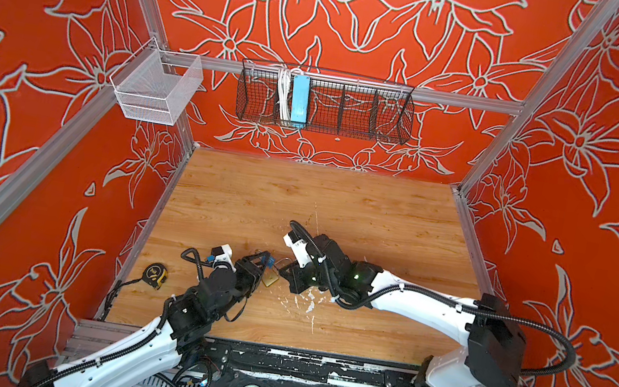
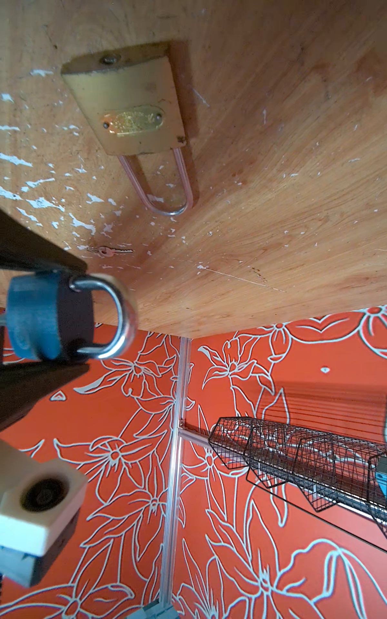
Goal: Unlock with the key
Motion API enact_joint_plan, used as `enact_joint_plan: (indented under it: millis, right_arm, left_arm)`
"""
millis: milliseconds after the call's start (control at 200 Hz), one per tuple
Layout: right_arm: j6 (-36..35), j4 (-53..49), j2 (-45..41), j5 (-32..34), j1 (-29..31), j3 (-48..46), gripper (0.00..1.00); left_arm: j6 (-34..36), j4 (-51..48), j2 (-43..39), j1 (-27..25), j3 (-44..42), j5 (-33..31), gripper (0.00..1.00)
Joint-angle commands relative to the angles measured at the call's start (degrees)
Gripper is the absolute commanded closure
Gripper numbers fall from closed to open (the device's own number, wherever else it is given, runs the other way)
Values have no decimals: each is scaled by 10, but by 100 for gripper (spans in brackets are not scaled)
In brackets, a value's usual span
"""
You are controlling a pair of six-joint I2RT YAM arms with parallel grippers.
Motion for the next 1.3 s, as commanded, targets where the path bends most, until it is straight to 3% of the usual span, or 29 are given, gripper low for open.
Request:
enact_joint_plan:
  millis: [0, 190, 681, 1021, 1296]
  right_arm:
    - [-10, 24, 9, -45, 9, 29, 100]
    - [16, 53, 18, -63, 9, 13, 100]
    - [-6, 27, 4, -23, -12, 45, 100]
    - [42, 86, 26, -36, -11, 21, 100]
    - [30, 87, 16, -42, -32, 28, 100]
  left_arm:
    - [-4, 53, 8, 4, 4, 45, 100]
    - [-6, 71, 15, 15, 6, 57, 100]
    - [3, 46, 51, 29, 16, 144, 100]
    - [-1, 86, 63, 29, 29, 132, 100]
    - [48, 77, 65, 29, 35, 177, 100]
